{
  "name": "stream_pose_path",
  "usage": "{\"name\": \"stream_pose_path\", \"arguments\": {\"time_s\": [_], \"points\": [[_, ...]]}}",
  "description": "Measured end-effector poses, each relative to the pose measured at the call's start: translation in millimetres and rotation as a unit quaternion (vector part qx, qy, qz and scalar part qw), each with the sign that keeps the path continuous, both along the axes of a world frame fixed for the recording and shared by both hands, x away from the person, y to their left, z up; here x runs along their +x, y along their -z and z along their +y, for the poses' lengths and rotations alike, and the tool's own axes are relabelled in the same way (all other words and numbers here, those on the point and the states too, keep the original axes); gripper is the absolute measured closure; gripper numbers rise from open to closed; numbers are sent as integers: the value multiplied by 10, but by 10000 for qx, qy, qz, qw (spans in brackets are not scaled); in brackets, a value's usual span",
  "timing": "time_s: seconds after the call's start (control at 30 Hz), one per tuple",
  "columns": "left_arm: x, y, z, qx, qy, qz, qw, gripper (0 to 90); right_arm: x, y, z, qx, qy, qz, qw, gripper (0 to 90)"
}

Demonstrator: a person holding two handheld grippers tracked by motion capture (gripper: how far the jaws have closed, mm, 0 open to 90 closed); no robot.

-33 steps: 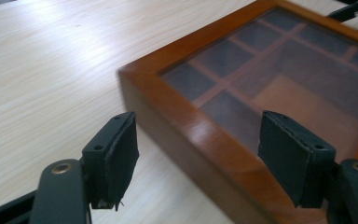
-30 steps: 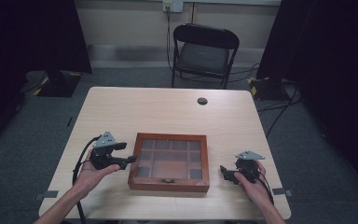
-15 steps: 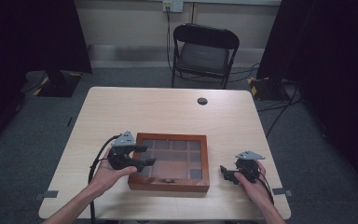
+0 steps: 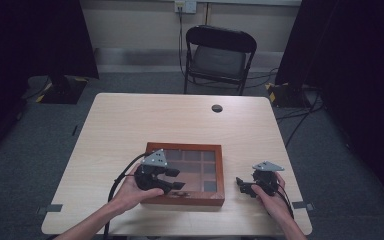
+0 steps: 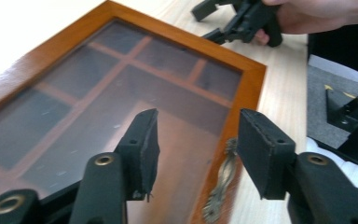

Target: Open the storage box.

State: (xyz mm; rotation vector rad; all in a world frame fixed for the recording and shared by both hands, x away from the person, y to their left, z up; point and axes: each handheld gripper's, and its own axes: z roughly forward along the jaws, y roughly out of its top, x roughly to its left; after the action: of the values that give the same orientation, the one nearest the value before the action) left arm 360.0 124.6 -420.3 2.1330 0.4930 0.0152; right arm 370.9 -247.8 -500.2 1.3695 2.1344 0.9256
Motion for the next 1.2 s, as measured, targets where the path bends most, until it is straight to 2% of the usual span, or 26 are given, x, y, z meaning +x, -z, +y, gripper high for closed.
{"name": "stream_pose_path", "arguments": {"time_s": [0.1, 0.23, 0.3, 0.6, 0.7, 0.83, 1.2], "points": [[-30, 97, -51, 127, 167, 90, 9997, 557, 0, 0, 0, 1, -1, 1, 10000, 121], [-33, 109, -51, 11, 348, 204, 9992, 657, 0, 0, 0, 0, -2, 0, 10000, 120], [-39, 126, -47, 59, 434, 237, 9988, 700, 0, 0, 0, 3, -3, 4, 10000, 120], [-67, 213, -22, 146, 493, 189, 9985, 798, 3, 0, -3, 6, -28, 9, 10000, 120], [-82, 217, -22, 151, 519, 77, 9985, 804, 3, 0, -3, 7, -29, 8, 10000, 120], [-85, 216, -27, 161, 542, 34, 9984, 807, 3, 0, -3, 7, -29, 8, 10000, 120], [-52, 181, -57, 266, 477, 295, 9981, 810, 4, 0, -4, 6, -34, 8, 10000, 120]]}}
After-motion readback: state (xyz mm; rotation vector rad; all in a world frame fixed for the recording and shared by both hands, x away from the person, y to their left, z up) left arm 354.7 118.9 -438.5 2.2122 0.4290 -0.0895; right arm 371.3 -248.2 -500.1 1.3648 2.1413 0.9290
